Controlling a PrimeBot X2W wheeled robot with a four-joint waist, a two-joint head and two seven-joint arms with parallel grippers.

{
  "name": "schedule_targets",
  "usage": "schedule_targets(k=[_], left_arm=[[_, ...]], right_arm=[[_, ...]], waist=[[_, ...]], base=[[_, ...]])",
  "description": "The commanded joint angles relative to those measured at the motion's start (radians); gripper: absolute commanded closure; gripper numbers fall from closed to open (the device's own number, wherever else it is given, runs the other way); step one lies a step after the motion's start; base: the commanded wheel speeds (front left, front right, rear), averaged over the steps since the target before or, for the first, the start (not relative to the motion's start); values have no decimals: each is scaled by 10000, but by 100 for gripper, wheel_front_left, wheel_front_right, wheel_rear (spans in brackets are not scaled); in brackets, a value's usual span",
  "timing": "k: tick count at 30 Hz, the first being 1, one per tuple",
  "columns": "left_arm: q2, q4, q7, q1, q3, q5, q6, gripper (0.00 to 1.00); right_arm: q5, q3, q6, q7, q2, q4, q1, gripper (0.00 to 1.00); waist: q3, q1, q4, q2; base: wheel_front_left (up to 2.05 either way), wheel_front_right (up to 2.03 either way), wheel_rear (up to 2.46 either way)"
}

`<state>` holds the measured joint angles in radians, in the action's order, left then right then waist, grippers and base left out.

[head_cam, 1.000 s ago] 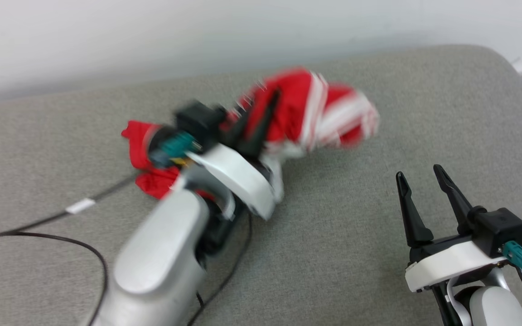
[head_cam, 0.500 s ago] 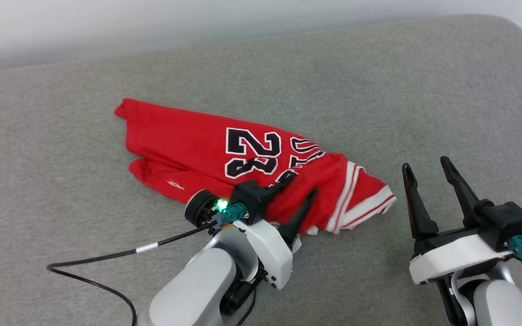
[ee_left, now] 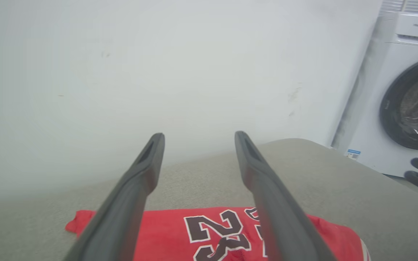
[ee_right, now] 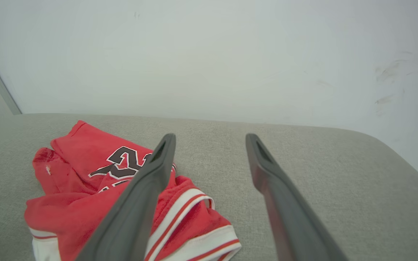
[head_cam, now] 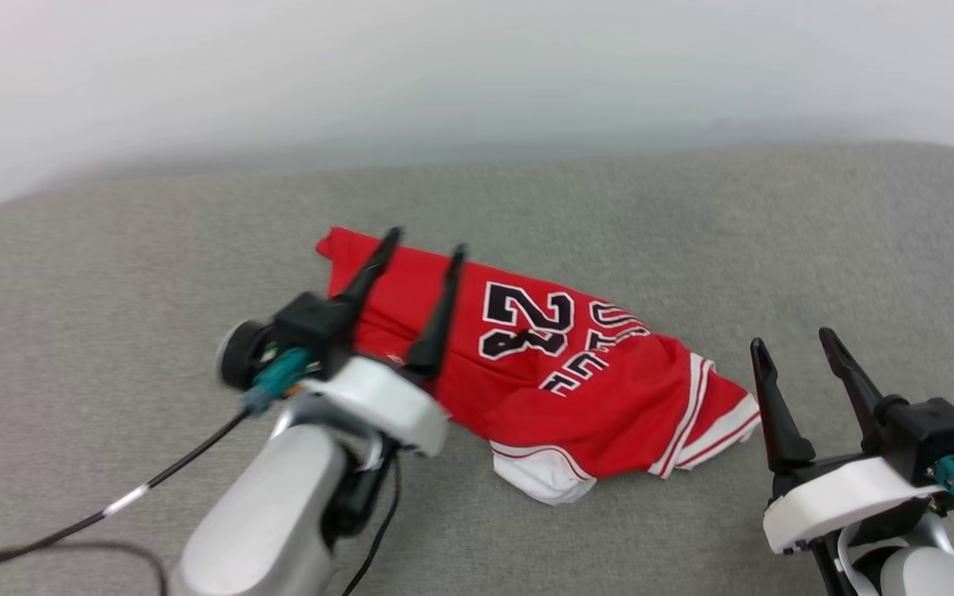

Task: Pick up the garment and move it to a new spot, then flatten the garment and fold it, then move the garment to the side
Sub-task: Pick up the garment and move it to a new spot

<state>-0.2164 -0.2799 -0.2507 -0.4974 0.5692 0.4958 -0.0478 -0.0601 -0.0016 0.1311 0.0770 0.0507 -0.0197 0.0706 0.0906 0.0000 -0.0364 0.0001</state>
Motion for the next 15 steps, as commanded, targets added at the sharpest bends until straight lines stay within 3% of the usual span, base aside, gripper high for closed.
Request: schedule_targets(k=[1,8,15], left_arm=[[-147,144,-83,360,-240,75,-140,0],[-1091,982,-153,2062,-1475,30,-977,0],[-1534,1713,-143,3471,-1690,-187,-1295,0]], right_arm=[[73,-8,-7,-67,-7,72,-218,0],[37,-7,-7,-341,-9,347,-595,0],[-72,-36,-7,-566,-7,433,-901,0]], waist=[[-345,0,288,-1],[-697,0,506,-1],[-880,0,566,-1]], base=[[0,0,0],[0,0,0],[0,0,0]])
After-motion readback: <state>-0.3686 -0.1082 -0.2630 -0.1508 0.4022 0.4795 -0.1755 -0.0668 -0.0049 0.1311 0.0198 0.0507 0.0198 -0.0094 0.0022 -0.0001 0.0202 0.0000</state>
